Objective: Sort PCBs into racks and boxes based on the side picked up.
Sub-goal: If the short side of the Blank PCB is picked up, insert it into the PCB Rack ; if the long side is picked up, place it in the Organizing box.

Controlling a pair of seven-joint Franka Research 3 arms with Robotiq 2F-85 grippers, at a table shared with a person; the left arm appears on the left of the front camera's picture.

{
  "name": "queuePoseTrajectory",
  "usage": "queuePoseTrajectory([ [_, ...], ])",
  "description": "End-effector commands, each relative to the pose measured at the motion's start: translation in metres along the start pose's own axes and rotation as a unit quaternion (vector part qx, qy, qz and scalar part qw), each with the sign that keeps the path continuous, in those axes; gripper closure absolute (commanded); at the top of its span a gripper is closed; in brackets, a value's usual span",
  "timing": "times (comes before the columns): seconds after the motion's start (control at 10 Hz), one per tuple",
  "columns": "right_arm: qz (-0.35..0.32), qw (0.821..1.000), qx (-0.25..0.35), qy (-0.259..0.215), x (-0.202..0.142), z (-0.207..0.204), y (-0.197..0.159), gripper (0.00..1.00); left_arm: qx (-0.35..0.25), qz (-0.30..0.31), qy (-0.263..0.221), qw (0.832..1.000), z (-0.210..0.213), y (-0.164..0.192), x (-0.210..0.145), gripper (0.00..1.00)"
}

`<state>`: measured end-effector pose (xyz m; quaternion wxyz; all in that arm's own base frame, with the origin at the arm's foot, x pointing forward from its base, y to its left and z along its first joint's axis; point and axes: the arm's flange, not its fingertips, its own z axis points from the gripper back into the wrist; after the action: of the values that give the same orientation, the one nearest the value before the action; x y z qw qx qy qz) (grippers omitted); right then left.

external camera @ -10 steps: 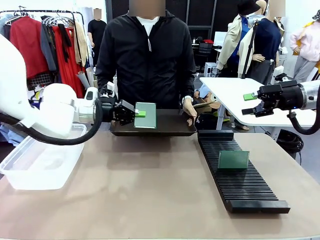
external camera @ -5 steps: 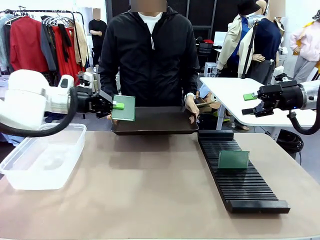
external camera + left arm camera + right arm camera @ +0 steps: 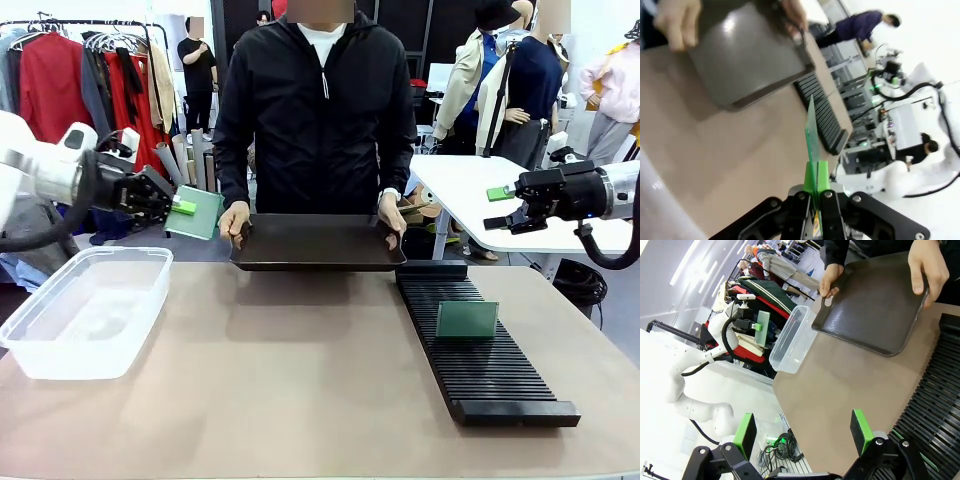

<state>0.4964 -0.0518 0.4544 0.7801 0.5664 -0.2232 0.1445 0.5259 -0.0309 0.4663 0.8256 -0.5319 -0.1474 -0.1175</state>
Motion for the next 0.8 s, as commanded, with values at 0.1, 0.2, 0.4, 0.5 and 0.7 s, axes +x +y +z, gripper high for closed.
queuePoseTrajectory([
  [0.1,0.001,1.0,0.0,-0.001,0.001,0.0,0.002,0.0,0.074,0.029,0.067,0.995,0.022,-0.018,0.009,1.0],
  [0.2,0.001,1.0,0.0,-0.001,0.001,0.0,0.002,0.0,0.14,0.044,0.073,0.986,0.03,-0.019,0.011,1.0],
  [0.4,0.001,1.0,0.0,-0.001,0.001,0.0,0.002,0.0,0.212,0.04,0.089,0.972,0.04,-0.022,0.01,1.0],
  [0.5,0.001,1.0,0.0,-0.001,0.001,0.0,0.002,0.0,0.244,0.044,0.085,0.965,0.043,-0.023,0.011,1.0],
  [0.7,0.001,1.0,0.0,-0.001,0.001,0.0,0.002,0.0,0.325,0.047,0.098,0.939,0.048,-0.015,0.011,1.0],
])
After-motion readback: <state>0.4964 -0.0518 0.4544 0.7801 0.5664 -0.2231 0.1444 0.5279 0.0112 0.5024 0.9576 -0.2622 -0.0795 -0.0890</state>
